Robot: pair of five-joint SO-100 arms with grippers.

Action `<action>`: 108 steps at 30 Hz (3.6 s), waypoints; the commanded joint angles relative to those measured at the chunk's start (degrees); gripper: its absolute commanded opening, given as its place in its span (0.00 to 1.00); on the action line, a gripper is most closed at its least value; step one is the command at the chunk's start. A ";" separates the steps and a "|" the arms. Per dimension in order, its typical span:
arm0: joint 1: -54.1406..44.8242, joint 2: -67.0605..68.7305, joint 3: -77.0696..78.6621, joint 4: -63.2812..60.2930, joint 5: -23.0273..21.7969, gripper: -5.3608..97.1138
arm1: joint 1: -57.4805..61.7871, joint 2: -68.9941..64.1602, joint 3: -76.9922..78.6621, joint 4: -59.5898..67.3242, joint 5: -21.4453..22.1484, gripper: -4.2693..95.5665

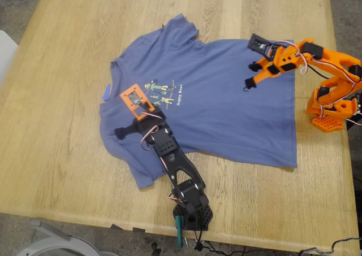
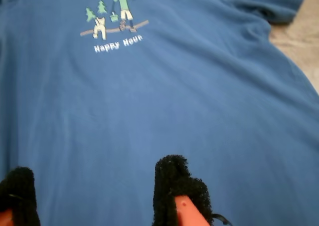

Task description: Fold a T-shirt

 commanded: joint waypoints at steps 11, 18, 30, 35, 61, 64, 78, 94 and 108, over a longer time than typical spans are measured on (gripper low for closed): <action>-4.31 -23.64 -10.81 -24.08 -2.99 0.80 | -5.10 -13.71 -2.90 -16.61 1.23 0.40; -5.19 -37.27 -23.47 -27.16 -0.88 0.79 | -8.09 -20.83 -8.53 -18.46 1.67 0.39; -7.03 -58.36 -43.42 -27.16 1.23 0.76 | -10.46 -33.57 -21.97 -19.42 2.11 0.39; -8.88 -67.94 -53.88 -24.79 1.76 0.76 | -11.69 -34.54 -21.53 -19.51 2.55 0.39; -8.35 -116.89 -134.30 29.27 -2.72 0.16 | -13.36 -23.64 3.96 -21.88 5.27 0.39; -8.17 -116.46 -134.30 32.17 -2.99 0.10 | -13.36 -24.96 5.19 -24.17 5.45 0.38; -7.21 -114.52 -134.65 40.61 -2.29 0.05 | -13.97 -34.89 4.57 -33.31 6.15 0.31; -5.19 -114.08 -134.65 42.45 -0.97 0.05 | -13.54 -42.10 3.78 -40.87 6.86 0.46; -3.78 -111.18 -134.74 46.41 -0.97 0.05 | -13.62 -52.38 -2.20 -43.24 8.17 0.45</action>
